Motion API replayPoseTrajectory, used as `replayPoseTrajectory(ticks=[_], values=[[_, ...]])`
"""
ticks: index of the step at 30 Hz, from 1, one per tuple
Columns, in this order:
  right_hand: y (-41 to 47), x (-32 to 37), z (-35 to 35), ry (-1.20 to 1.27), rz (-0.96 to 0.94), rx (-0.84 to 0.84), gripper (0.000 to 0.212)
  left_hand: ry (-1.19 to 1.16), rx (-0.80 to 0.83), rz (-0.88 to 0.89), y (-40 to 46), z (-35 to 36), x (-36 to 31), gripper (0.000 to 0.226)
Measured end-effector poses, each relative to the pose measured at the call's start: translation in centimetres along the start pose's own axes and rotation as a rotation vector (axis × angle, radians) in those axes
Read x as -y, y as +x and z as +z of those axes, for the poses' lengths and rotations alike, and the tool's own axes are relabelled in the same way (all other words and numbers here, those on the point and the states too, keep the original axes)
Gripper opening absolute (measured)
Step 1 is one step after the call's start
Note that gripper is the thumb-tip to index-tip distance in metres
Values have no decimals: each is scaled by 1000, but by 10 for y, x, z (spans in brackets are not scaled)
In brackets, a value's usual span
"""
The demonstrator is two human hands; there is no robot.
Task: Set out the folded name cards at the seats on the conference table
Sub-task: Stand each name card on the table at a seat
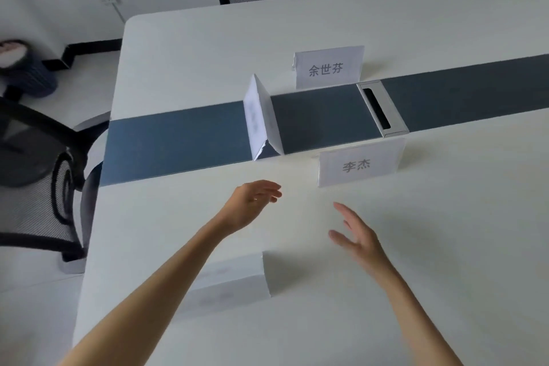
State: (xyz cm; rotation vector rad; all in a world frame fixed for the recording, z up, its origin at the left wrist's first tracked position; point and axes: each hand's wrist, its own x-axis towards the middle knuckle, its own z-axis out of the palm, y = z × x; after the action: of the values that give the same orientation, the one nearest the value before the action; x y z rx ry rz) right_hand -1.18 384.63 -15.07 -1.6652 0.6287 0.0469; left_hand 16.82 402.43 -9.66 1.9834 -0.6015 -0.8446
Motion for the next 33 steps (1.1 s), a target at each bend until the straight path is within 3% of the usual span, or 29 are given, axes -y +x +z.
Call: replayPoseTrajectory(ticks=[2, 4, 10, 13, 16, 20, 24, 29, 33], values=[[-20, -8, 33, -188, -17, 244, 93, -32, -92, -21, -34, -23, 15, 33], [-31, -12, 62, -313, -31, 370, 104, -120, -197, -54, -70, -40, 31, 32], [-30, -11, 118, -362, -55, 339, 115, -404, -447, -195, -181, -52, 72, 30], [-30, -18, 136, -379, -90, 294, 103, -513, -525, -255, -230, -41, 91, 28], [-38, -28, 150, -345, -122, 146, 73, -580, -582, -327, -271, -27, 111, 27], [-64, -41, 167, -289, -86, 65, 73, -660, -630, -397, -305, -12, 131, 27], [-93, -42, 183, -278, -61, 29, 60, -659, -645, -392, -314, -10, 134, 27], [-123, -28, 203, 154, 70, 3, 45, -633, -641, -341, -314, -18, 127, 27], [-147, -24, 224, 415, 132, -28, 39, -575, -537, -306, -316, -26, 135, 28]])
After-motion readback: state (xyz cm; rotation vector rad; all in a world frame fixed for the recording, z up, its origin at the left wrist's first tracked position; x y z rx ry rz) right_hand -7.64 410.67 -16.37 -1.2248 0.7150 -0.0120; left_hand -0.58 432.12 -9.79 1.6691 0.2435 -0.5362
